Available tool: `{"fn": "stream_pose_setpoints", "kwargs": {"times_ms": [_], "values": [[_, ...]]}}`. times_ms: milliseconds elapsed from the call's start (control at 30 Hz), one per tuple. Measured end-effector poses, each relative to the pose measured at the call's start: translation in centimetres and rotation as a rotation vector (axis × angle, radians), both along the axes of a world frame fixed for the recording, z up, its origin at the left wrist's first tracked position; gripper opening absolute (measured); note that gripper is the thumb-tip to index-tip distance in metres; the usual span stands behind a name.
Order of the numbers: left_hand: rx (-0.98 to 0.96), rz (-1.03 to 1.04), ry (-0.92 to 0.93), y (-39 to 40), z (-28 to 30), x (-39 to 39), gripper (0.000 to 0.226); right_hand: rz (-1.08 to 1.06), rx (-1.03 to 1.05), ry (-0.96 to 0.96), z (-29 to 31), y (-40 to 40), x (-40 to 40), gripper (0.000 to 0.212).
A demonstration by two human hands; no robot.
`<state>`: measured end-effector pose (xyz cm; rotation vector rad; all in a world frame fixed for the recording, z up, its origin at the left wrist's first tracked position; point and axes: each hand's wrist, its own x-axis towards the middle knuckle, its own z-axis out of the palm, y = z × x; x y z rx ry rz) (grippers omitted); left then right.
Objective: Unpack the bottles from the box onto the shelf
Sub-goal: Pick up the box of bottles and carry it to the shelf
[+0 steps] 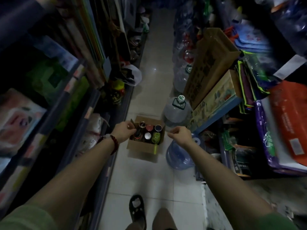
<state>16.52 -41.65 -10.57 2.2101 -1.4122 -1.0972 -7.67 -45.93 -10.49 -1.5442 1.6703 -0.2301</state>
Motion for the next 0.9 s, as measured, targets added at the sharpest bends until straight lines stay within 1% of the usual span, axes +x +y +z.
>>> {"fn": "stream_pose_setpoints", "kwargs": {"times_ms": [133,200,367,467,567,700,833,900], "values": [[0.031,-0.007,0.000,-5.3,-1.2,0.8,0.024,-0.025,0.027,-0.006,-1.7,-4.9,0.4,0.019],[0.044,0.007,0.007,-7.7,-2.1,1.1,0.023,-0.028,0.046,0.001,-2.7,-7.4,0.5,0.022],[0.046,0.086,0.057,-12.6,-6.1,2.1,0.024,-0.056,0.085,-0.006,-7.2,-13.4,1.0,0.035],[0.052,0.130,0.110,-14.9,-9.2,3.2,0.024,-0.107,0.074,-0.031,-10.3,-16.0,1.5,0.049],[0.054,0.179,0.160,-16.8,-13.3,4.7,0.022,-0.186,0.089,-0.048,-14.7,-18.0,2.0,0.051],[0.058,0.221,0.226,-18.6,-20.4,6.5,0.018,-0.329,0.136,-0.073,-22.4,-19.4,3.1,0.050],[0.074,0.235,0.235,-19.4,-28.1,8.2,0.026,-0.336,0.151,-0.071,-30.3,-19.4,4.4,0.044],[0.089,0.207,0.198,-19.7,-32.2,9.0,0.027,-0.338,0.164,-0.045,-34.1,-19.3,4.9,0.044]]}}
